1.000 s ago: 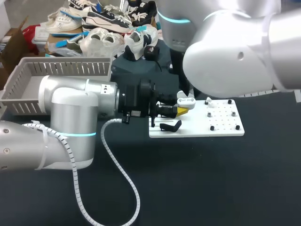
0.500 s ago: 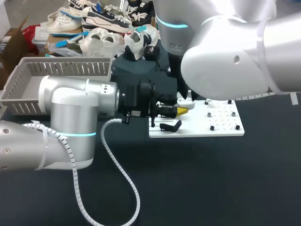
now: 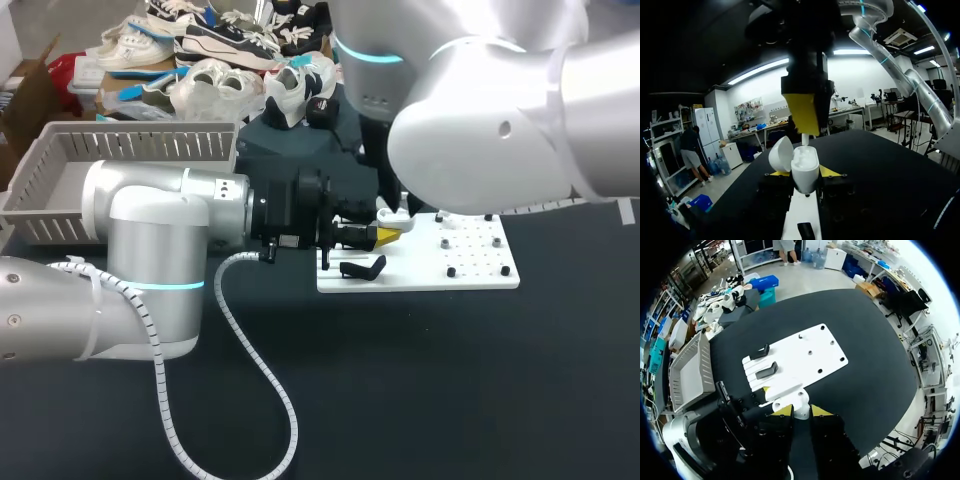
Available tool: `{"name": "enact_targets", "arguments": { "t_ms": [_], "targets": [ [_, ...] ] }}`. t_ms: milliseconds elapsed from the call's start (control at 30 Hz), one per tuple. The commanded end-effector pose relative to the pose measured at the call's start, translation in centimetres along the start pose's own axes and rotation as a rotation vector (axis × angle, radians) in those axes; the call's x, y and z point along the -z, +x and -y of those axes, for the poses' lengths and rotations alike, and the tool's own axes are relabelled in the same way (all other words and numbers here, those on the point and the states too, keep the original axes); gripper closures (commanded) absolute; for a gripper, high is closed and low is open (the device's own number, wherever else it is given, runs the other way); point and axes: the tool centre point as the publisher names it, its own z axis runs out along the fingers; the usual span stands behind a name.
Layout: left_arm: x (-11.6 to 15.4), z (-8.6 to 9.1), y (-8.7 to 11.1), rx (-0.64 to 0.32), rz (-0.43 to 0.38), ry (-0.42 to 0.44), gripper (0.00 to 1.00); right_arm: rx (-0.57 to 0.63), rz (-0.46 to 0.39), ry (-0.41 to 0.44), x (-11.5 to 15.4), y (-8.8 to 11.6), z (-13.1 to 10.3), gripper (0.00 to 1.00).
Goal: Pick up each earbud case from the left stands, insert the matching earbuds, close the lid, and place the case in the box.
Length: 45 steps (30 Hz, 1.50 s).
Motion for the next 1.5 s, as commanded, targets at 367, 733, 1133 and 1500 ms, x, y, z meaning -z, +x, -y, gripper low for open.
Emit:
{"name": "enact_targets", "arguments": {
  "t_ms": [367, 733, 1133, 1500],
  "targets": [
    [0.0, -0.1, 0.0, 0.000, 0.000, 0.003, 1.00, -0.125, 0.027, -0.010, 0.3, 0.4, -0.2, 1.00],
    [0.0, -0.1, 0.0, 0.000, 0.000, 0.003, 1.00, -0.157, 0.041, -0.003, 0.2, 0.6, -0.1, 1.00],
    [0.0, -0.1, 0.0, 0.000, 0.000, 0.003, 1.00, -0.151, 0.038, -0.004, 0.1, -0.3, -0.3, 1.00],
    [0.0, -0.1, 0.0, 0.000, 0.000, 0.003, 1.00, -0.152, 0.028, -0.018, -0.5, -0.4, -0.4, 1.00]
  ]
}}
